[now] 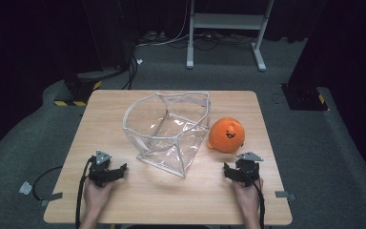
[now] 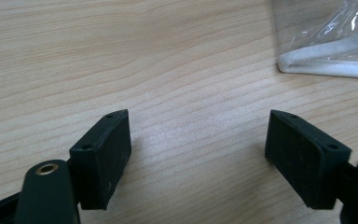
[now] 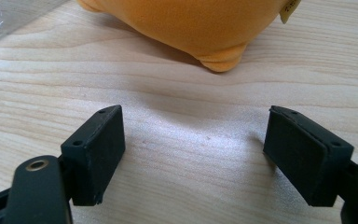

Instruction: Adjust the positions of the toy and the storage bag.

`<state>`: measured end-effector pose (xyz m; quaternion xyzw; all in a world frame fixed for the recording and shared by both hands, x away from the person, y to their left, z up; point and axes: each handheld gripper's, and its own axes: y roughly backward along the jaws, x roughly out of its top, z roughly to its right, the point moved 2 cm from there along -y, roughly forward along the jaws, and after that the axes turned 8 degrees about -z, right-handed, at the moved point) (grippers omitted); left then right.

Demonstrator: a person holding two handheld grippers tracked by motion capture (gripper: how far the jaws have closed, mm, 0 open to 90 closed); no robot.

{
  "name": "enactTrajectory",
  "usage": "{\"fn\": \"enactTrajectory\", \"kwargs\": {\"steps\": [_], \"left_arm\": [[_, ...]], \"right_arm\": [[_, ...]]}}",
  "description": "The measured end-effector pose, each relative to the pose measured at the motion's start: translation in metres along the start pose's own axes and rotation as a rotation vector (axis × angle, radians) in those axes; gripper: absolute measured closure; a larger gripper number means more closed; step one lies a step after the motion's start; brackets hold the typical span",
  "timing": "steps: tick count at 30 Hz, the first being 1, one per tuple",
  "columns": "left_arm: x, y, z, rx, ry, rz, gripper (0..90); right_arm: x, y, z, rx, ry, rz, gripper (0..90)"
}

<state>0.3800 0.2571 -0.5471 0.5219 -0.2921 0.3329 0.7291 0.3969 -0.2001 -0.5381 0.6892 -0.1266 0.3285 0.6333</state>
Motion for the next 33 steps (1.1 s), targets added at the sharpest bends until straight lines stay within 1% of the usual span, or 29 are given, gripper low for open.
{"fn": "enactTrajectory", "kwargs": {"steps": [3,4,5,7,10,13,14,15,16,20,22,23,25,27,30,33], "left_arm": [[0.000,-0.001,0.001,-0.008,-0.003,-0.004,19.7],[0.000,0.000,0.001,-0.010,-0.010,-0.011,19.0],[0.000,-0.001,0.001,-0.013,-0.008,-0.007,18.5],[0.000,0.000,0.000,-0.017,-0.016,-0.014,18.4],[0.000,0.000,0.000,-0.015,-0.018,-0.020,18.4],[0.000,0.002,-0.001,-0.012,-0.006,-0.028,18.5],[0.001,0.002,0.000,-0.021,0.009,-0.022,18.4],[0.000,0.003,0.000,-0.026,0.008,-0.026,18.4],[0.000,0.003,0.001,-0.029,0.016,-0.019,18.5],[-0.001,0.004,0.003,-0.032,0.006,-0.016,19.2],[-0.001,0.008,0.005,-0.049,-0.002,-0.012,19.8],[-0.001,0.008,0.005,-0.049,-0.002,-0.012,20.0],[-0.001,0.014,0.008,-0.067,-0.017,-0.007,20.5],[0.000,0.015,0.009,-0.072,-0.020,-0.001,20.5],[-0.001,0.018,0.015,-0.090,-0.033,-0.009,20.5],[-0.002,0.019,0.017,-0.097,-0.036,-0.013,20.5]], "right_arm": [[0.000,0.000,0.000,0.000,0.000,0.000,20.2],[0.000,0.000,0.000,0.000,0.000,0.000,20.2],[0.000,0.000,0.000,0.000,0.000,0.000,20.2],[0.000,0.000,0.000,0.000,0.000,0.000,20.2],[0.000,0.000,0.000,0.000,0.000,0.000,20.2],[0.000,0.000,0.000,0.000,0.000,0.000,20.2],[0.000,0.000,0.000,0.000,0.000,0.000,20.2],[0.000,0.000,0.000,0.000,0.001,0.000,20.2],[0.000,0.000,0.000,0.000,0.000,0.000,20.3],[0.000,0.000,0.000,0.000,0.001,0.000,20.3],[0.000,0.000,0.000,0.000,0.001,0.000,20.4],[0.000,0.000,0.000,0.001,0.001,0.000,20.3],[0.000,0.000,0.000,0.001,0.001,0.000,20.4],[0.000,0.000,0.000,0.001,0.002,0.000,20.4],[0.000,0.000,0.000,0.001,0.002,0.001,20.7],[0.000,0.000,0.000,0.001,0.003,0.001,20.8]]}}
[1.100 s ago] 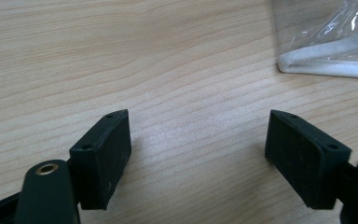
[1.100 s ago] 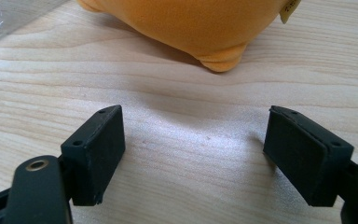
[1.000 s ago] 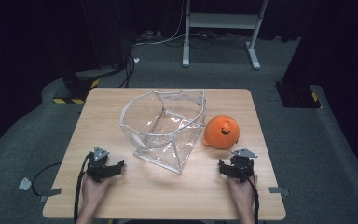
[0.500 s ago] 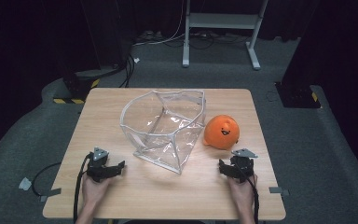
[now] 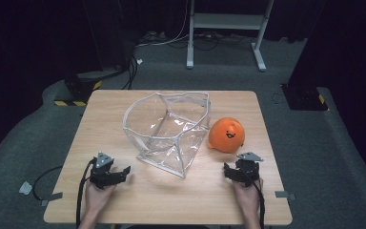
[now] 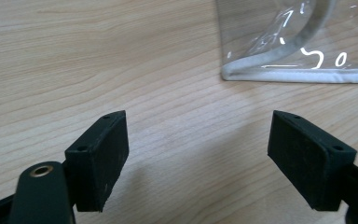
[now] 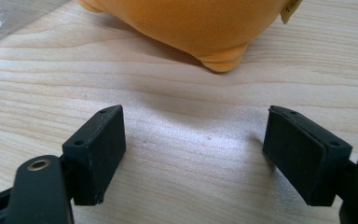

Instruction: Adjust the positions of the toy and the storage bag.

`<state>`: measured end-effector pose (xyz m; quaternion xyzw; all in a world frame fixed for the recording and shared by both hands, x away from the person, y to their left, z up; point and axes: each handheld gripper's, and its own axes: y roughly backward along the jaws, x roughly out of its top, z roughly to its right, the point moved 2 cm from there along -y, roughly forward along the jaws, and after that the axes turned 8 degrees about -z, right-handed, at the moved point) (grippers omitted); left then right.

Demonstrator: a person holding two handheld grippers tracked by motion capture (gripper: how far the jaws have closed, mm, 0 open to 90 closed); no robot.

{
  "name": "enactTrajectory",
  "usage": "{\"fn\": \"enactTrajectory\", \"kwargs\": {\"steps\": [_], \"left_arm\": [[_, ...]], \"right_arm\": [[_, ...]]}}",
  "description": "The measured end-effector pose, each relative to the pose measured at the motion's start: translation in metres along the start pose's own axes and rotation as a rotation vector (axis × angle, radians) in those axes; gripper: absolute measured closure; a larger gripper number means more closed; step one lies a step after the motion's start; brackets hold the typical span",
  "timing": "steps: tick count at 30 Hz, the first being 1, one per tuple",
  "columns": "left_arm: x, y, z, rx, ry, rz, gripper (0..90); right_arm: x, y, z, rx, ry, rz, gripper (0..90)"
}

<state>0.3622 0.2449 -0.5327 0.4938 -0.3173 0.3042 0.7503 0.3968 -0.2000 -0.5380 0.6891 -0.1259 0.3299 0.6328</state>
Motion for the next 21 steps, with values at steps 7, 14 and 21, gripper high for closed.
{"fn": "enactTrajectory", "kwargs": {"steps": [7,14,21], "left_arm": [[0.001,0.003,0.011,-0.040,-0.013,0.002,22.8],[0.004,0.004,0.016,-0.066,-0.004,0.011,25.6],[0.010,0.009,0.024,-0.101,-0.002,0.020,29.0]], "right_arm": [[0.000,0.000,0.000,0.000,0.001,0.000,21.0],[0.000,0.000,0.000,0.000,0.001,0.000,21.1],[0.000,0.000,0.000,0.000,0.003,0.001,21.5]]}}
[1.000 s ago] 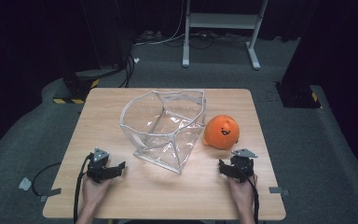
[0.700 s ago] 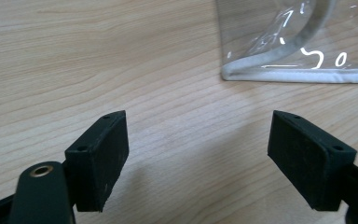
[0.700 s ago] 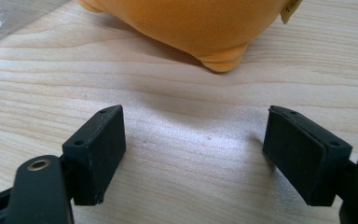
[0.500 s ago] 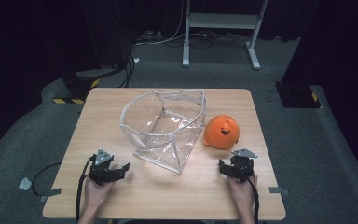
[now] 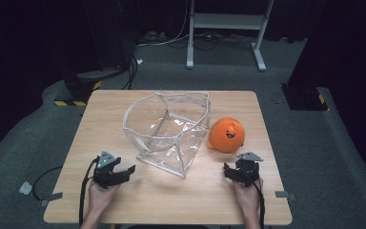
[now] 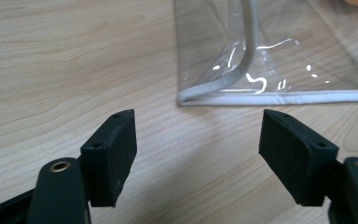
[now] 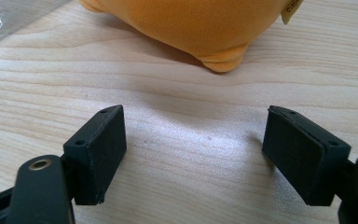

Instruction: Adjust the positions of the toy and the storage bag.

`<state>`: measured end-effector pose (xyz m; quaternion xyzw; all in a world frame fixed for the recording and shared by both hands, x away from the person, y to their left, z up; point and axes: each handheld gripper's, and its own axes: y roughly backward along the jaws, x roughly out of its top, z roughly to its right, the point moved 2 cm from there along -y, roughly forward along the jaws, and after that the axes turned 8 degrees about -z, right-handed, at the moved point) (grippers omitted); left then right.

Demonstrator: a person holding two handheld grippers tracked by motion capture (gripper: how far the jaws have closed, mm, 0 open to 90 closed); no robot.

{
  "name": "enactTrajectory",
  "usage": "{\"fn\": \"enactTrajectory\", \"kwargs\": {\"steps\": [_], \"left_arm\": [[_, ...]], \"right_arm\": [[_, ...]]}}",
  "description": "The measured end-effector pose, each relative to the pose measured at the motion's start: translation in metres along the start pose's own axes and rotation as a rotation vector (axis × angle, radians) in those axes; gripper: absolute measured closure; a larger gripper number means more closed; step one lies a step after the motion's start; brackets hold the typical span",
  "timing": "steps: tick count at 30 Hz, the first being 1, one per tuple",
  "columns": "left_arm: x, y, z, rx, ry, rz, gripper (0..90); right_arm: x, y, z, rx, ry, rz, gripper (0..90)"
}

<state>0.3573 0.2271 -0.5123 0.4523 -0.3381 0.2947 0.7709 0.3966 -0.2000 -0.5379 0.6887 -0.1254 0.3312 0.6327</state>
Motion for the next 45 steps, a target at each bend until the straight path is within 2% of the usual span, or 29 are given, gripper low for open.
{"fn": "enactTrajectory", "kwargs": {"steps": [5,10,20,22,23,24,26,31,34,36,40,44,45], "left_arm": [[0.007,0.000,0.009,-0.037,0.020,0.017,30.5],[0.011,-0.002,0.015,-0.049,0.003,0.007,32.4],[0.021,-0.008,0.025,-0.061,0.000,0.022,36.0],[0.024,-0.010,0.027,-0.063,0.000,0.020,36.5],[0.024,-0.010,0.027,-0.063,0.000,0.020,36.9],[0.026,-0.011,0.029,-0.064,0.001,0.024,37.3],[0.027,-0.012,0.030,-0.068,0.004,0.025,38.2],[0.031,-0.015,0.032,-0.069,0.007,0.031,41.4],[0.033,-0.017,0.032,-0.066,0.009,0.031,43.2],[0.033,-0.018,0.032,-0.063,0.012,0.032,44.4],[0.034,-0.019,0.031,-0.061,0.015,0.030,46.7],[0.036,-0.021,0.030,-0.059,0.030,0.035,48.8],[0.037,-0.021,0.030,-0.059,0.028,0.030,50.5]], "right_arm": [[0.000,0.000,-0.001,0.004,0.002,0.002,22.5],[0.000,0.000,-0.001,0.005,0.008,0.006,23.8],[0.000,0.001,-0.002,0.007,0.006,0.006,25.9],[-0.001,0.002,-0.003,0.017,0.019,0.012,31.4],[-0.001,0.002,-0.003,0.017,0.019,0.012,31.4],[-0.001,0.002,-0.004,0.023,0.024,0.017,35.7],[-0.001,0.003,-0.005,0.026,0.032,0.019,36.9],[-0.001,0.007,-0.010,0.066,0.050,0.011,39.7],[-0.001,0.016,-0.017,0.093,0.082,0.060,40.8],[0.001,0.022,-0.021,0.130,0.099,0.090,41.3],[0.008,0.032,-0.032,0.181,0.141,0.119,41.3],[0.014,0.037,-0.039,0.209,0.169,0.135,41.7],[0.019,0.040,-0.044,0.225,0.182,0.146,41.6]]}}
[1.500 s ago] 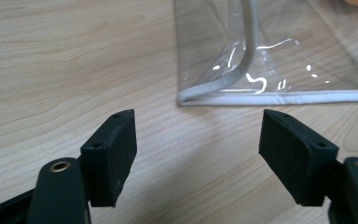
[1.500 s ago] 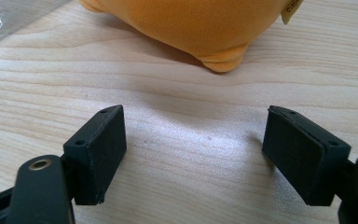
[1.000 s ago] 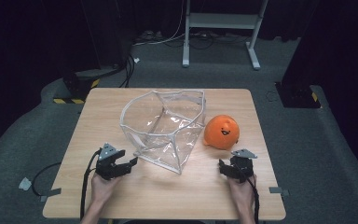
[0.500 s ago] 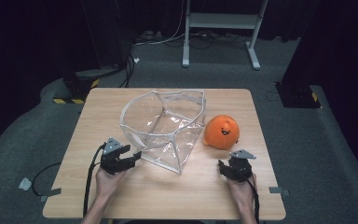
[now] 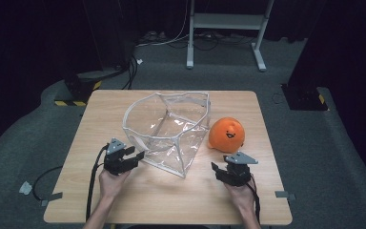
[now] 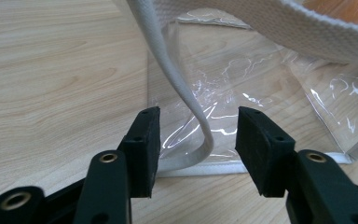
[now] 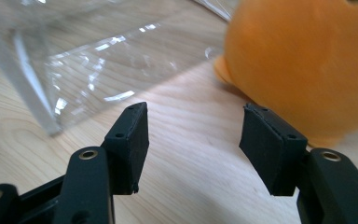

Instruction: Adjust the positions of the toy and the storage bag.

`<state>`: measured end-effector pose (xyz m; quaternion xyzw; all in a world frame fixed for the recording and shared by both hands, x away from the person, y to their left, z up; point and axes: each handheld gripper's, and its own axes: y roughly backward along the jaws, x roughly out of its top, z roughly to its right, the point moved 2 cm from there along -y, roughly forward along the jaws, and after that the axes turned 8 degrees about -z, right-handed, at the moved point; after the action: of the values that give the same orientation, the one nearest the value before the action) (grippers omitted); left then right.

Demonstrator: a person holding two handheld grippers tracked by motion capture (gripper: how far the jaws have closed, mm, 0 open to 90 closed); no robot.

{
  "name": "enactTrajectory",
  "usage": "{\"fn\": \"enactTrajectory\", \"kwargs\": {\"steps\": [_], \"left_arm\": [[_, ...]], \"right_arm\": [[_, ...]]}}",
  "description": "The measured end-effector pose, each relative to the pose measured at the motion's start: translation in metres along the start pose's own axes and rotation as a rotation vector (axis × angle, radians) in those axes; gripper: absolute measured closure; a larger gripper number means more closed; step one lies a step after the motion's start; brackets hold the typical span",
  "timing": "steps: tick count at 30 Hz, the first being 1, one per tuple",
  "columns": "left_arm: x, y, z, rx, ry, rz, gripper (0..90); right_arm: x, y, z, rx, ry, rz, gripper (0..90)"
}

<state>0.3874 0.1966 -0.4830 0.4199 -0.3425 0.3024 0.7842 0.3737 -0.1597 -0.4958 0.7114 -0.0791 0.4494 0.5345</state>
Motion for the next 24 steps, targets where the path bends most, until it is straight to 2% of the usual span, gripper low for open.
{"fn": "enactTrajectory", "kwargs": {"steps": [5,7,12,14,17,18,21,24], "left_arm": [[0.003,-0.001,0.001,-0.004,0.006,0.005,54.5],[0.003,-0.001,0.001,-0.007,0.013,0.006,57.7],[0.003,-0.005,-0.001,-0.002,0.017,-0.003,62.1],[0.003,-0.006,-0.002,-0.004,0.023,-0.004,65.9],[0.004,-0.006,-0.003,-0.006,0.025,-0.010,69.9],[0.004,-0.007,-0.002,-0.012,0.026,-0.008,71.3],[0.004,-0.007,-0.002,-0.019,0.021,-0.013,74.3],[0.006,-0.007,-0.001,-0.023,0.019,-0.016,79.2]], "right_arm": [[0.013,0.005,-0.006,0.030,0.025,0.033,42.1],[0.023,0.009,-0.007,0.054,0.037,0.055,42.3],[0.035,0.013,-0.012,0.090,0.056,0.072,43.5],[0.040,0.012,-0.019,0.123,0.081,0.066,44.6],[0.043,0.010,-0.024,0.139,0.094,0.066,45.4],[0.044,0.007,-0.031,0.166,0.109,0.070,46.2],[0.045,0.005,-0.039,0.186,0.128,0.067,47.1],[0.046,0.000,-0.054,0.221,0.165,0.061,49.0]]}}
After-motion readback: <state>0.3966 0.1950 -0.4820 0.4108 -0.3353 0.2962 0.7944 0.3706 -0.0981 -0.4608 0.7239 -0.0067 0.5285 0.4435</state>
